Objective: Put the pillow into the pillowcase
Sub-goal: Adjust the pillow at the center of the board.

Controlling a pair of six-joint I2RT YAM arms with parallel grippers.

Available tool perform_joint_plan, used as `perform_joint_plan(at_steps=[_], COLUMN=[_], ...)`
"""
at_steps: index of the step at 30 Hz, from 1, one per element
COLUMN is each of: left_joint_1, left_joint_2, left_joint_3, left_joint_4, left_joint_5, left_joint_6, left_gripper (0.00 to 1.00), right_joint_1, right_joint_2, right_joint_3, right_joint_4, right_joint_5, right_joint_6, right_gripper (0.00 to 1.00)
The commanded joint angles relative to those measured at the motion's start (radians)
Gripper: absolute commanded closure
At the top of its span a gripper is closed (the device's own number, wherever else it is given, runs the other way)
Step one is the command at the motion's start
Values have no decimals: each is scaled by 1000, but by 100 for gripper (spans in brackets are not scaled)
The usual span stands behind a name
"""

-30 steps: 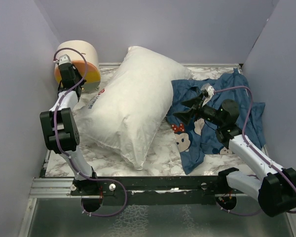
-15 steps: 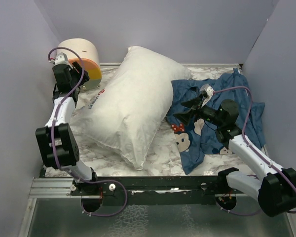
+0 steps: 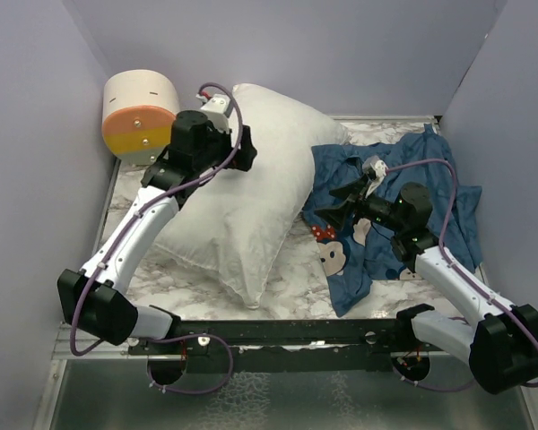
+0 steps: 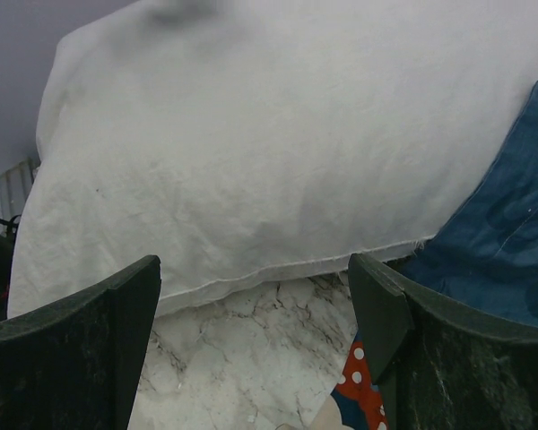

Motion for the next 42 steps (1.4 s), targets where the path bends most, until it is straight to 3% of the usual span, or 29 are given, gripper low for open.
perform_joint_plan(at_steps=[1,6,11,12,14,15,16,19,25,31,33,36,37,39,42], left_joint_1=[-130,-236,-242,-242,-242,-242,-242,-244,-214,-111,-90,-67,-64,-64,-64], left_joint_2=[71,172,239,243,231,212,182,44,-274,-519,-542,-551,-548,-543,-530], left_joint_3=[82,93,37,9,-36,-60,-91,-213,-380,-512,-533,-543,-528,-457,-286], left_joint_4=[-292,-405,-406,-398,-368,-344,-306,-204,-87,98,130,166,162,94,-93], left_joint_5=[-265,-501,-551,-545,-532,-533,-538,-564,-788,-818,-807,-801,-807,-775,-570], left_joint_6=[142,176,208,215,237,254,275,391,671,882,878,812,775,637,356], left_gripper=[2,1,12,18,54,85,92,100,100,98,73,17,11,9,10], right_joint_1=[6,6,7,7,6,7,7,7,12,20,22,22,23,22,22], right_joint_2=[-30,-47,-58,-61,-60,-60,-58,-48,-11,11,11,9,5,-6,-10], right_joint_3=[-8,-15,-13,-14,-16,-17,-18,-23,-40,-24,-20,-16,-12,-5,22], right_joint_4=[-16,-26,-47,-50,-55,-56,-56,-37,54,58,55,35,20,-25,-118], right_joint_5=[10,21,29,30,32,33,30,-7,-97,-83,-73,-54,-42,13,169], right_joint_6=[-5,-5,-10,-13,-16,-16,-16,-16,16,16,16,11,4,-15,-47], right_gripper=[15,15,15,15,15,15,15,15,15,15,15,15,15,15,13])
